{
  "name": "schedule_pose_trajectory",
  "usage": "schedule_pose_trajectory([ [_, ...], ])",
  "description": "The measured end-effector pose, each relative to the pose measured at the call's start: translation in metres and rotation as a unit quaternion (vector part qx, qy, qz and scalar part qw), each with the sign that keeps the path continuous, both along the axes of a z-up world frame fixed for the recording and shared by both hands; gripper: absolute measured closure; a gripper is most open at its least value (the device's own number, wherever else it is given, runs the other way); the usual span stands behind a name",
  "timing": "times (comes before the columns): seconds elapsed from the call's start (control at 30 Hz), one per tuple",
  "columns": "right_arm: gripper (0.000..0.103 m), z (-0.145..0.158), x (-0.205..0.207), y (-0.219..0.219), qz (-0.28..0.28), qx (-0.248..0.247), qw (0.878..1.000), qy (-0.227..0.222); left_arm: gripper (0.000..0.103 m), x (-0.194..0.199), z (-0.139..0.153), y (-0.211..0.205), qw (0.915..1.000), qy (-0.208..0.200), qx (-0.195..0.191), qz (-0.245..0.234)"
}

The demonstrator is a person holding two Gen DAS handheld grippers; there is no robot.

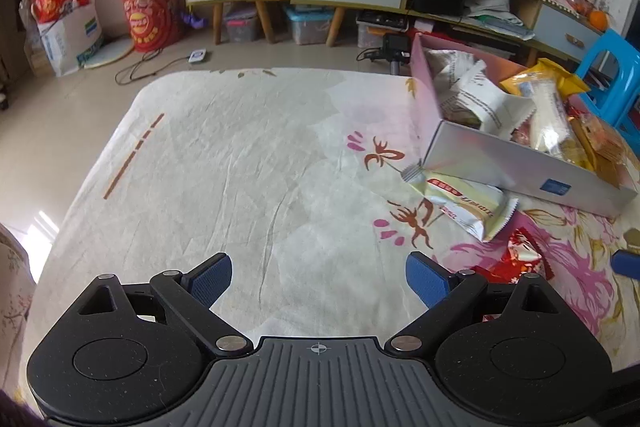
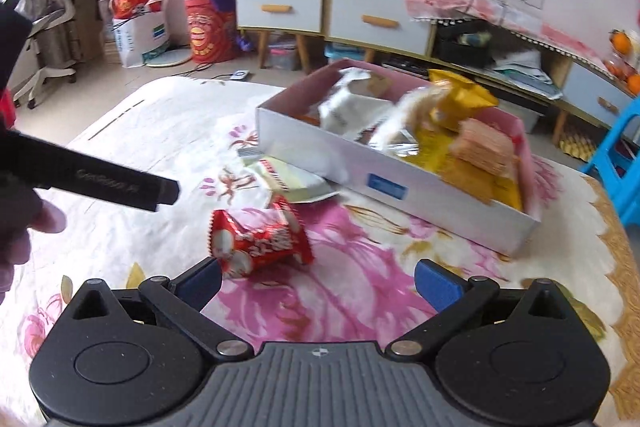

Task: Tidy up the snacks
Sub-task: 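Move both tools back toward the last snacks beside the box, then grasp the cream-yellow packet with the left tool while the right tool grasps the red packet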

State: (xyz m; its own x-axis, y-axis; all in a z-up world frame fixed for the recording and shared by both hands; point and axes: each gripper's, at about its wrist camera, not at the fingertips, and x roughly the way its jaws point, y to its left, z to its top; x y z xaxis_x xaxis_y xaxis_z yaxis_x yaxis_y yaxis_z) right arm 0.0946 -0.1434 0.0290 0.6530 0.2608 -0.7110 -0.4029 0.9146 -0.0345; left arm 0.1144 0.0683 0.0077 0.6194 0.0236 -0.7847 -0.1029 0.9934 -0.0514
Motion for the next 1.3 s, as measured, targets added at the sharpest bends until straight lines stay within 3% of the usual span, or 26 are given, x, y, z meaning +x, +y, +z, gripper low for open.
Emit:
schedule_pose_trajectory([
  [0.2,0.013,-0.011,0.004,0.023,0.034,-0.016,0.999,-0.015,0.008,0.004,-0.002,0.007,0.9999,0.003,-0.013,0.01],
  [0.4,0.026,-0.016,0.015,0.033,0.029,-0.012,0.999,-0.01,0.008,0.005,-0.002,0.008,0.9999,0.002,-0.012,0.008],
  [0.47,0.047,-0.016,0.016,0.035,0.035,-0.008,0.999,-0.007,0.008,0.005,-0.003,0.008,0.9999,0.001,-0.012,0.006],
  [0.57,0.062,-0.011,0.015,0.033,0.051,-0.004,0.999,-0.009,0.008,0.004,-0.002,0.005,0.9999,0.0,-0.014,0.003],
  [0.67,0.064,-0.005,0.015,0.021,0.046,0.01,0.999,0.004,0.008,0.008,0.0,0.0,0.9997,-0.002,-0.025,0.001],
  [0.83,0.064,-0.005,0.016,0.002,0.025,-0.009,1.0,0.004,0.008,0.018,0.003,-0.015,0.9977,-0.01,-0.065,0.017],
  [1.0,0.064,-0.001,0.018,-0.02,0.004,-0.017,1.0,0.016,0.01,0.029,-0.002,-0.047,0.9964,-0.018,-0.082,0.012],
  [1.3,0.063,0.003,0.021,-0.051,-0.02,-0.014,0.999,0.03,0.01,0.047,-0.012,-0.102,0.9986,-0.036,-0.033,0.019],
])
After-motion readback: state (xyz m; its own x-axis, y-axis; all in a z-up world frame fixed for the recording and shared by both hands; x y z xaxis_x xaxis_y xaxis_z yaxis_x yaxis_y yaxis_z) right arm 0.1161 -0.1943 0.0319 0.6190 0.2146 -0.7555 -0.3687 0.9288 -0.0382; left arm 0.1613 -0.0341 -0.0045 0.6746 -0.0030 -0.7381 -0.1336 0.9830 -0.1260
